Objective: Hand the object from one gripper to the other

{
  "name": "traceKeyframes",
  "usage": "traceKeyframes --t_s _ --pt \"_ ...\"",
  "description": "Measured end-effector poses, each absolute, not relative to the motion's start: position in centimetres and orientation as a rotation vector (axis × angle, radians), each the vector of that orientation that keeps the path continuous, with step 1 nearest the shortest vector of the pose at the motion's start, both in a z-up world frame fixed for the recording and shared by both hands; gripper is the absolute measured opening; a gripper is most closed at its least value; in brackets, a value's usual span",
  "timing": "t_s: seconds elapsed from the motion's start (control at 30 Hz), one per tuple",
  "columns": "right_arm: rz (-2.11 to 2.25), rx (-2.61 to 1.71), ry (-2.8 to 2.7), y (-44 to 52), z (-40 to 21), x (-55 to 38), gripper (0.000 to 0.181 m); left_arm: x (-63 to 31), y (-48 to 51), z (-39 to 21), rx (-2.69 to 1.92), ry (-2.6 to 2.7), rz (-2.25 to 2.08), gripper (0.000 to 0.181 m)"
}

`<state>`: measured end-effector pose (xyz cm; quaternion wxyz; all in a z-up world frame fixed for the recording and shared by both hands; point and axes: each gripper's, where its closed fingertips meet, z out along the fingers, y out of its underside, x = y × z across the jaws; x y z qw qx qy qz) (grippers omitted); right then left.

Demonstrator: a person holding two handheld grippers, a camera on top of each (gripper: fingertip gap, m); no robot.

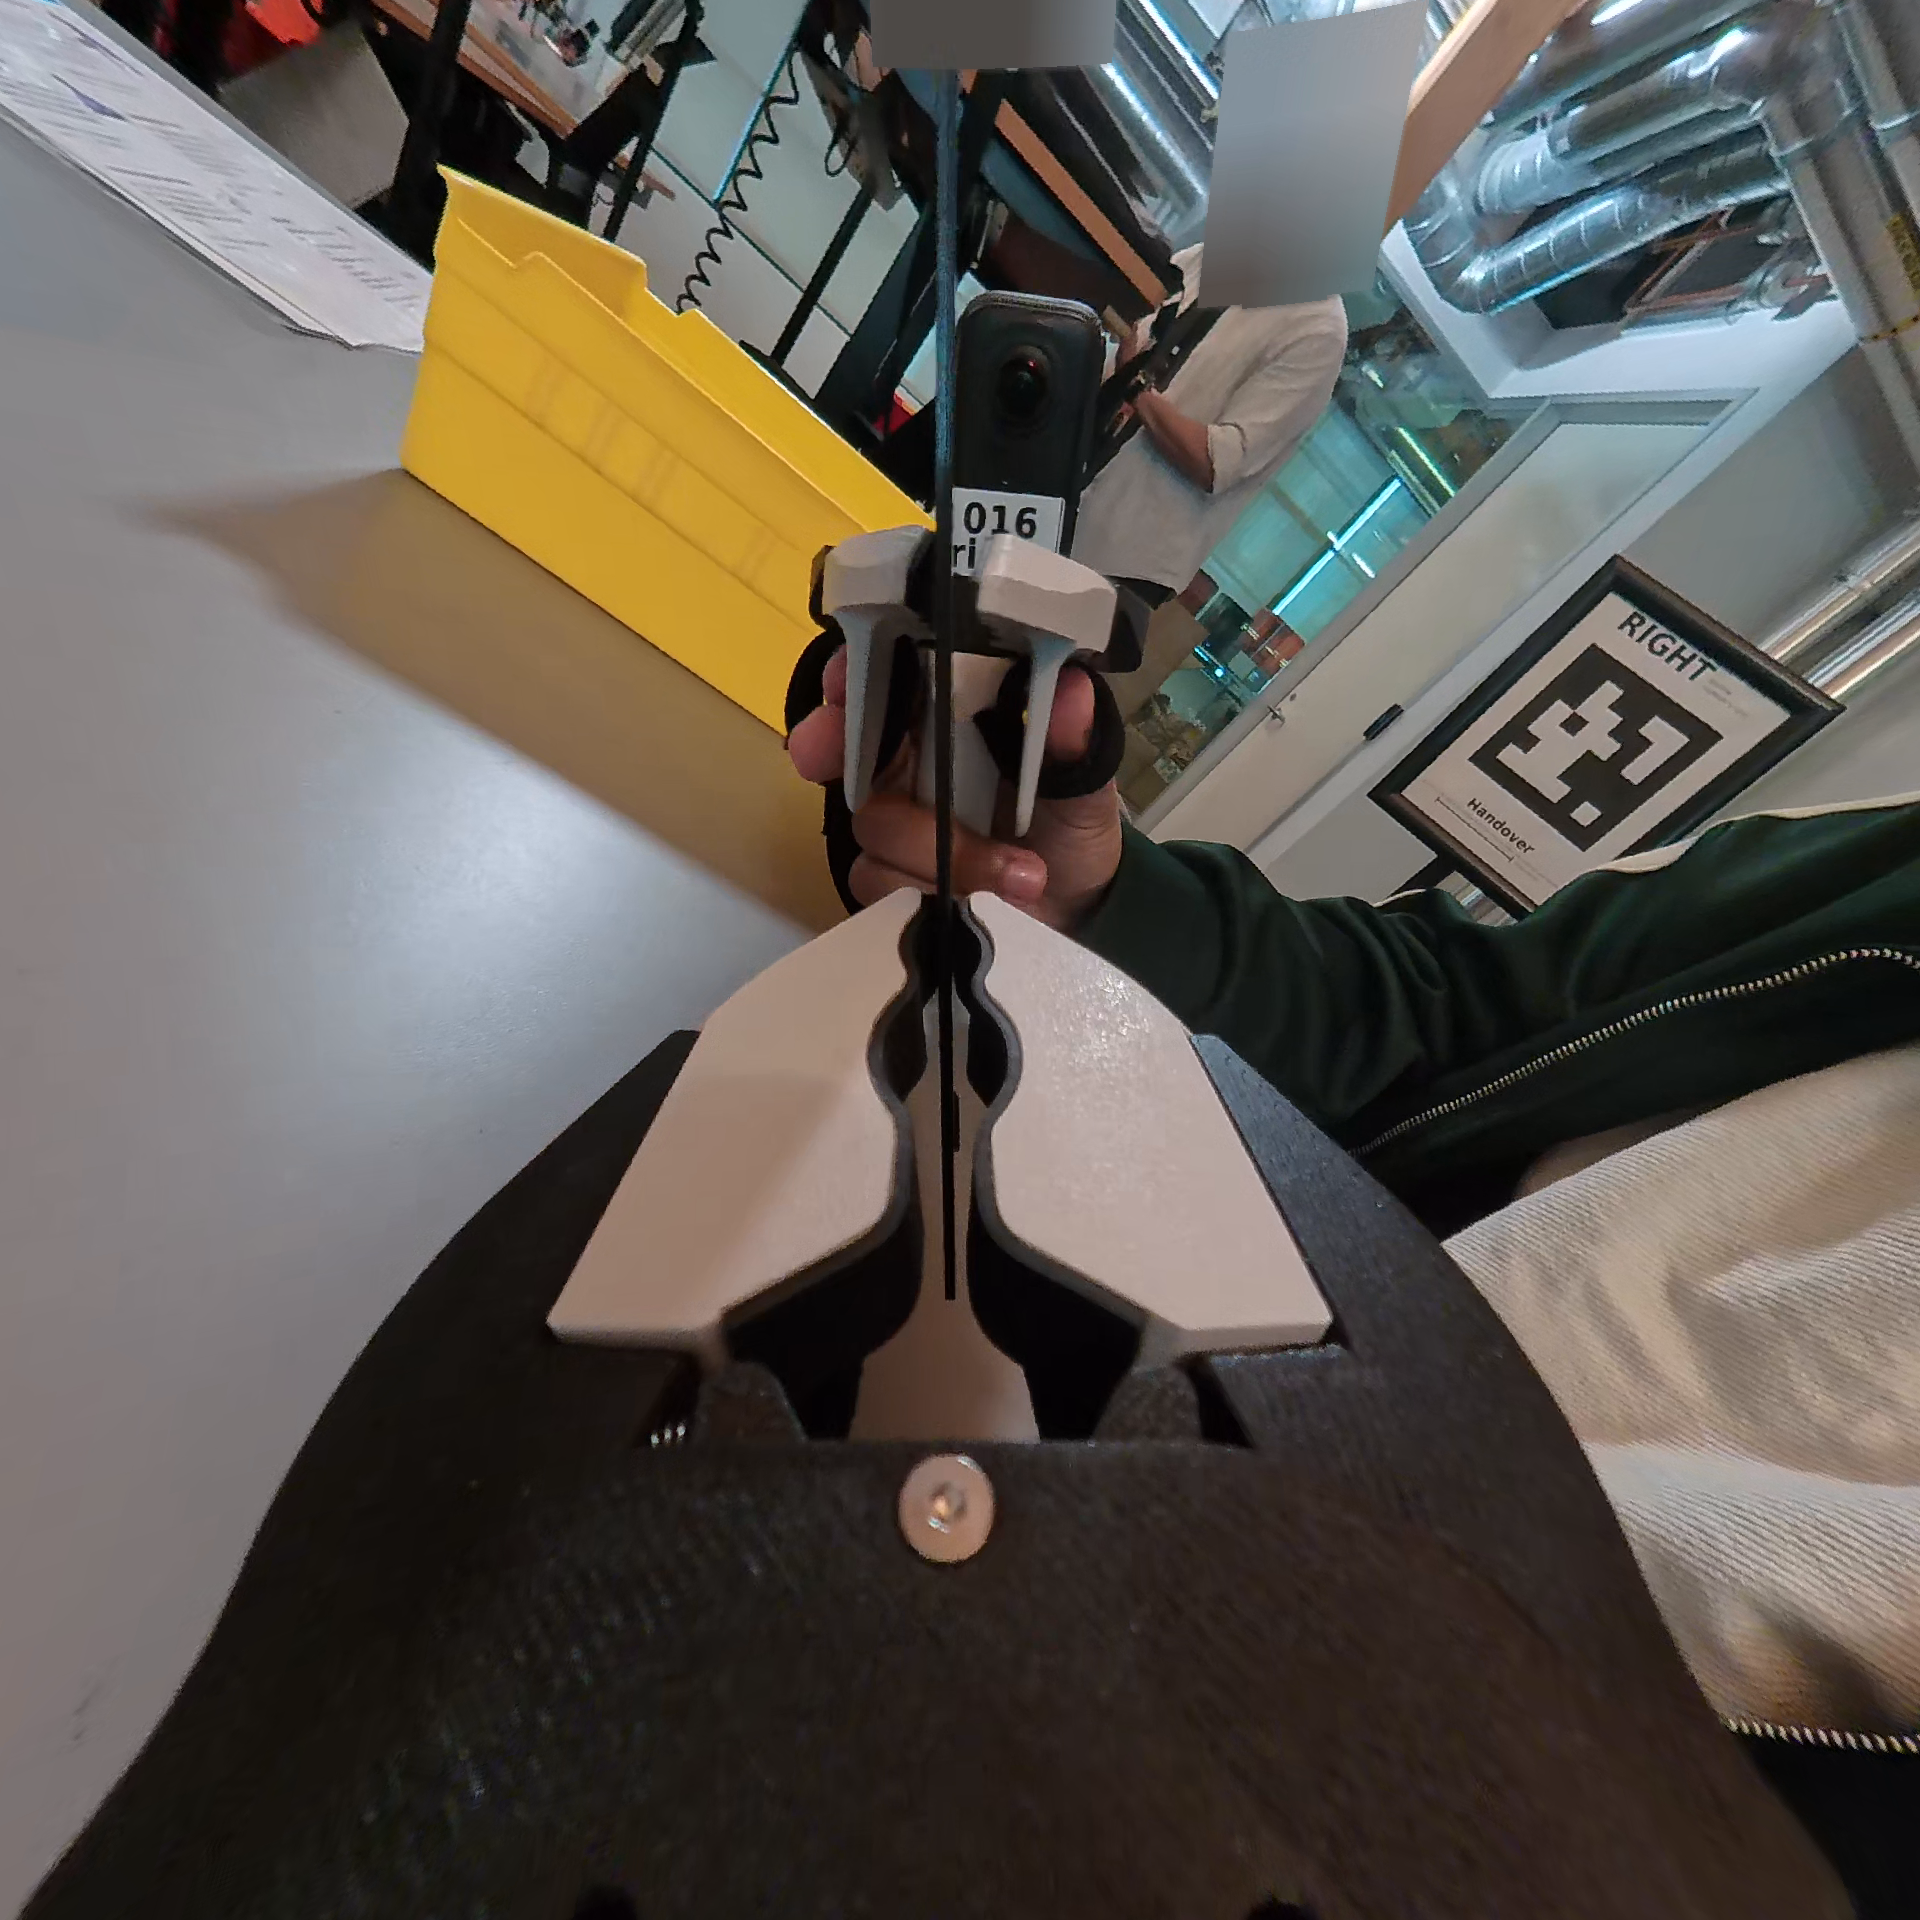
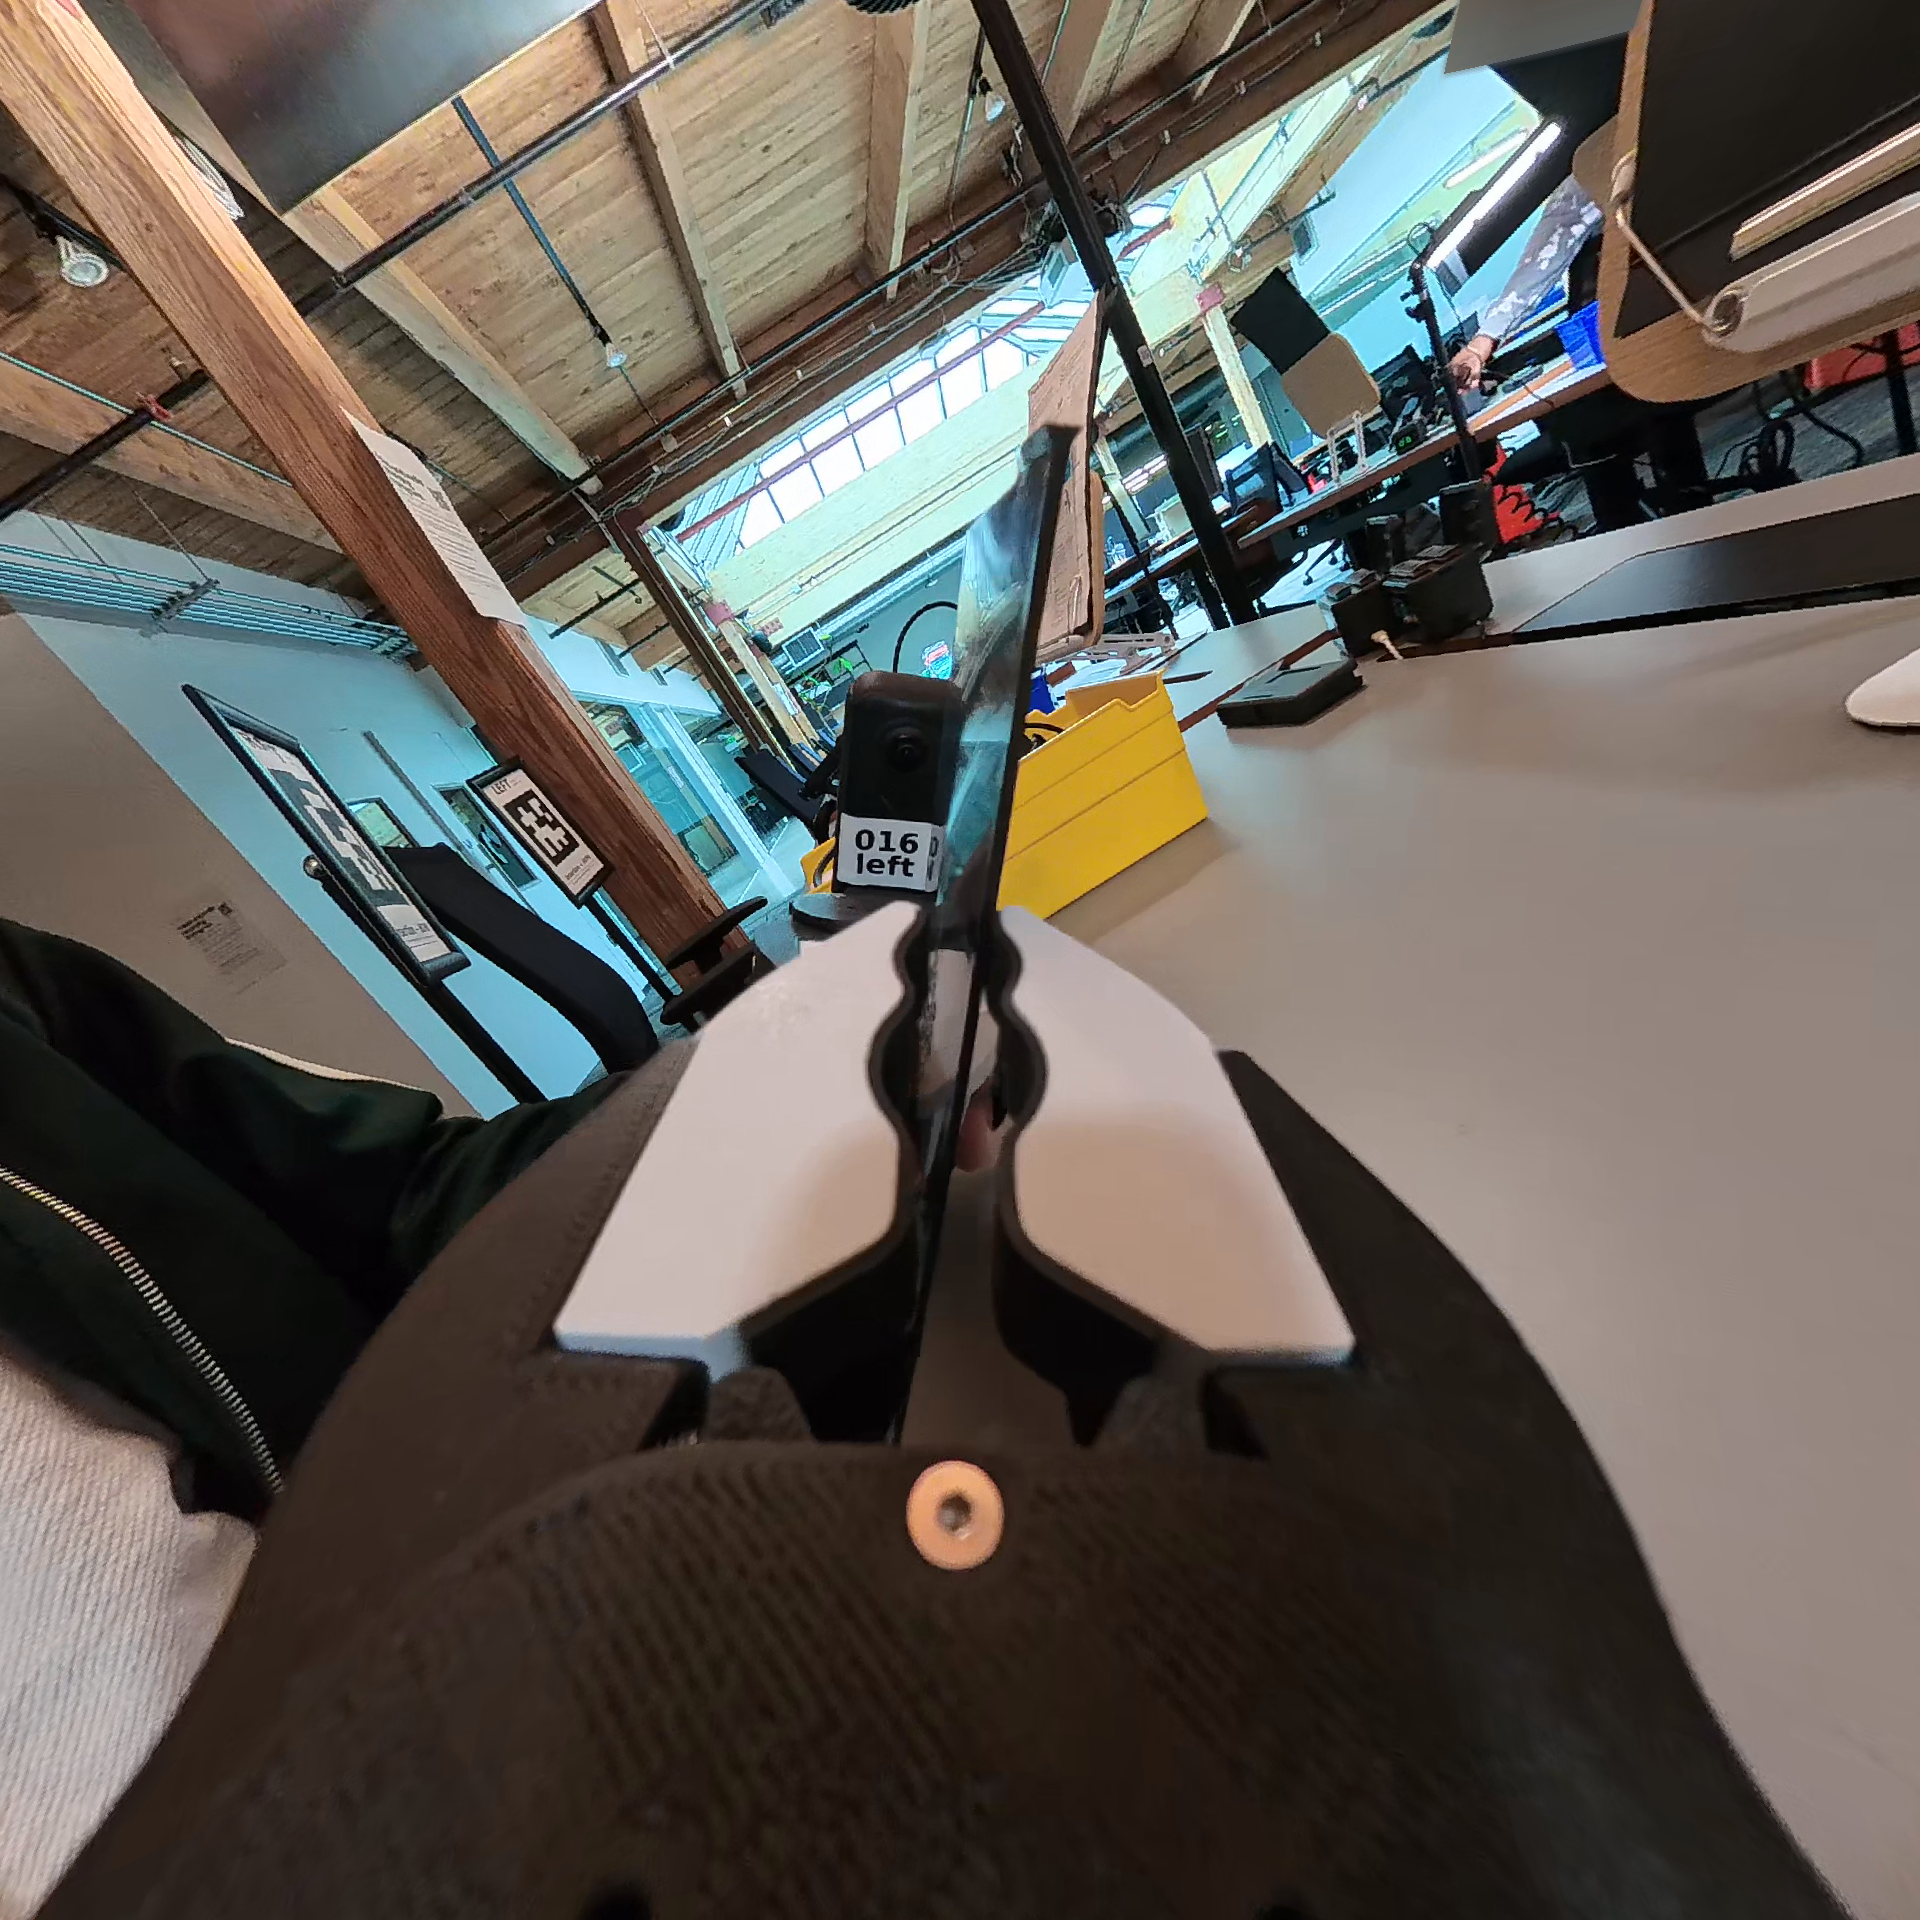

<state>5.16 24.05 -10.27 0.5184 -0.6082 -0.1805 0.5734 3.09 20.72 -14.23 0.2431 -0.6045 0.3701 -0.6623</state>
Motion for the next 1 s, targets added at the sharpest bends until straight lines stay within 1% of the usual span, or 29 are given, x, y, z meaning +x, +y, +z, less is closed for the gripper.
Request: traceKeyframes --t_s 0.03,0.27,0.57,0.7,0.87,1.0 --pt "1.376 -1.462 -0.434 24.0 -10.3 5.2 0.006 3.1 20.7 -14.2 -1.65 1.013 -1.811 0.003" --pt "1.429 -1.45 -0.433 23.7 -10.0 5.1 0.001 3.0 20.9 -14.1 -1.648 0.988 -1.825 0.004" --pt "1.427 -1.449 -0.448 23.6 -9.8 5.0 0.001 3.1 20.9 -14.0 -1.627 0.982 -1.822 0.005" --pt "1.418 -1.452 -0.455 23.6 -9.7 4.9 0.002 2.9 21.1 -13.5 -1.606 0.952 -1.837 0.017" --pt "1.399 -1.453 -0.436 23.8 -9.7 5.2 0.002 2.9 21.6 -13.6 -1.616 0.928 -1.794 0.025" --pt "1.364 -1.447 -0.394 24.3 -9.6 5.8 0.002 2.8 22.7 -14.0 -1.644 0.89 -1.664 0.04"
